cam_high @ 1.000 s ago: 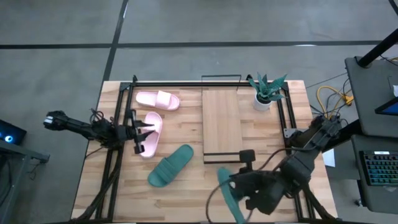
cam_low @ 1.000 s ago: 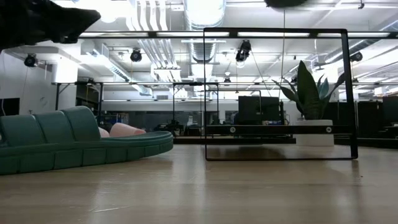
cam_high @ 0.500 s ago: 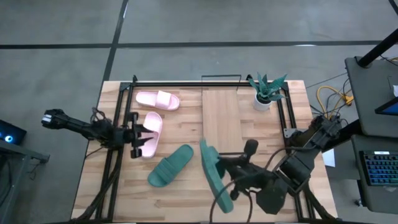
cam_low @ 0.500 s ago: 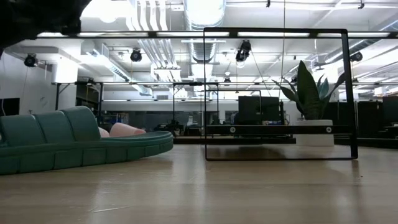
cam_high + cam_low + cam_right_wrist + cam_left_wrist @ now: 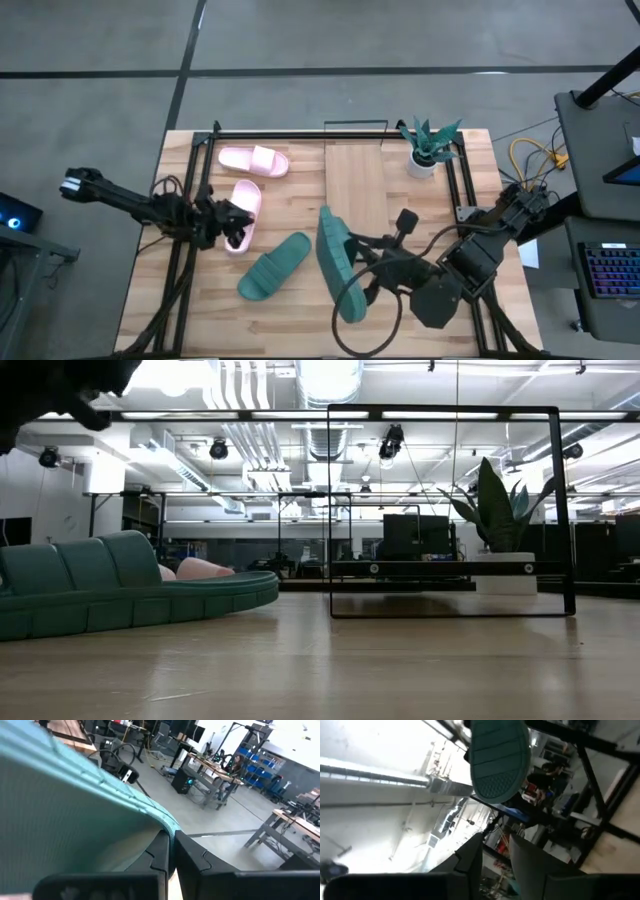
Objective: Pick and place slides into the shelf
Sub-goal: Put the right green slipper on the shelf
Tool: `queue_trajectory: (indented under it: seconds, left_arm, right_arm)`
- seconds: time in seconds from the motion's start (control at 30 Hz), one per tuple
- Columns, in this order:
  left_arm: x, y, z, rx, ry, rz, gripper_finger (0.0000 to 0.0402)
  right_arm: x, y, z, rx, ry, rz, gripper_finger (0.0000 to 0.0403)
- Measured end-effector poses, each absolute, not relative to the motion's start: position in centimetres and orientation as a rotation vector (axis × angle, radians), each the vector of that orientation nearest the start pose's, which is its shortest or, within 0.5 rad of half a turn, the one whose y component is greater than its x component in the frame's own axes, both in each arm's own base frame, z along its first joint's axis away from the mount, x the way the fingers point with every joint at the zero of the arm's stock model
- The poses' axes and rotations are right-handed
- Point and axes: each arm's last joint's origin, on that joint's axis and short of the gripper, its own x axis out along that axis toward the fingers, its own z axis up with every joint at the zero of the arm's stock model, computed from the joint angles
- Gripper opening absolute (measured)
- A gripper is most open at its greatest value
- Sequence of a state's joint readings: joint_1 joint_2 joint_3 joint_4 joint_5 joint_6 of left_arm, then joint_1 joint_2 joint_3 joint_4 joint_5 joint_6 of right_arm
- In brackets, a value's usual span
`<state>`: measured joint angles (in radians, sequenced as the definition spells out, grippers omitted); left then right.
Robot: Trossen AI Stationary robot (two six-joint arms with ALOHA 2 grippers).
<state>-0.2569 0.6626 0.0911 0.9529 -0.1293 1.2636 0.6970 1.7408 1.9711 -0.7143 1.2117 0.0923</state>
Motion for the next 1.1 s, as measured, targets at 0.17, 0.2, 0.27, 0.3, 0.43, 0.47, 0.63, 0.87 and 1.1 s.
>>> queue_trajectory:
  seconds: [0.17, 0.2, 0.27, 0.3, 0.43, 0.47, 0.63, 0.87, 1.1]
  left_arm:
    - [15.6, -3.7, 23.4, 1.258, -0.385, 0.135, 0.0126]
    - [16.2, -3.9, 23.5, 1.286, -0.368, 0.126, 0.0140]
    - [17.3, -4.1, 24.3, 1.337, -0.361, 0.140, 0.0168]
    - [17.8, -4.3, 24.7, 1.362, -0.361, 0.148, 0.0181]
    - [20.2, -4.8, 26.1, 1.440, -0.326, 0.182, 0.0219]
    - [20.6, -4.9, 26.5, 1.451, -0.315, 0.201, 0.0225]
    - [22.4, -5.2, 27.9, 1.514, -0.334, 0.294, 0.0230]
    - [24.0, -5.7, 28.1, 1.646, -0.374, 0.394, 0.0231]
    - [25.2, -6.1, 27.5, 1.718, -0.457, 0.545, 0.0231]
  right_arm:
    - [29.2, 21.0, 44.2, -0.306, 0.258, -0.510, 0.0011]
    - [29.2, 21.0, 44.2, -0.305, 0.257, -0.510, 0.0011]
    - [29.3, 21.0, 44.4, -0.292, 0.245, -0.509, 0.0011]
    - [29.4, 21.1, 44.5, -0.286, 0.236, -0.509, 0.0011]
    - [29.6, 21.2, 45.2, -0.285, 0.201, -0.503, 0.0011]
    - [29.6, 21.3, 45.4, -0.290, 0.196, -0.502, 0.0011]
    - [29.5, 21.3, 45.7, -0.299, 0.186, -0.498, 0.0011]
    - [29.4, 21.2, 46.6, -0.302, 0.170, -0.498, 0.0011]
    - [29.3, 21.1, 47.3, -0.308, 0.156, -0.497, 0.0011]
